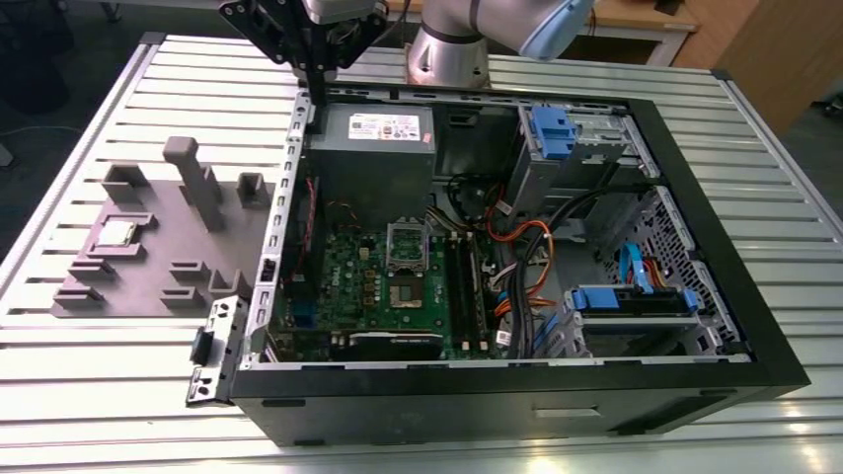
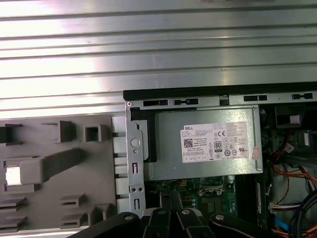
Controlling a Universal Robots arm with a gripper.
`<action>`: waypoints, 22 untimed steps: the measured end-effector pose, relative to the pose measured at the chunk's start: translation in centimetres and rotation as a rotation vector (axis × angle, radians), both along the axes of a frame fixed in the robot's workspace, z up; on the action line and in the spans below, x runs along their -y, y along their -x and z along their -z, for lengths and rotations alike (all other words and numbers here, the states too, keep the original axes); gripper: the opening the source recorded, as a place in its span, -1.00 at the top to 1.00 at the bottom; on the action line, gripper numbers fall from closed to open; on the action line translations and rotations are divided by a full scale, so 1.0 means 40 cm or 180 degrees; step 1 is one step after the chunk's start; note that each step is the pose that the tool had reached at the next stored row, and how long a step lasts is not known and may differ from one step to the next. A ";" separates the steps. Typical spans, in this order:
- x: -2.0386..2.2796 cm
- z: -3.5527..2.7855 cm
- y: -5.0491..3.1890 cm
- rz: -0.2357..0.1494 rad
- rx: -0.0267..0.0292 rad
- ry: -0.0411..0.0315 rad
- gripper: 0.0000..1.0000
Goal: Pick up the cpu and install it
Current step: 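Reach for the cpu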
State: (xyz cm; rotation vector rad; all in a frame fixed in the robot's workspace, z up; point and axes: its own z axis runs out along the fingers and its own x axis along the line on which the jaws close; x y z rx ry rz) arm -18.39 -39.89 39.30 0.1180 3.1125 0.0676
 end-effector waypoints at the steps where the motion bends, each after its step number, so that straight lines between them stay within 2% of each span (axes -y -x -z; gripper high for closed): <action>1: 0.000 0.000 0.001 0.0000 0.0000 0.0000 0.79; 13: 0.000 0.000 0.016 0.0000 0.0000 0.0000 0.79; 22: 0.000 0.000 0.043 0.0000 0.0000 0.0000 0.79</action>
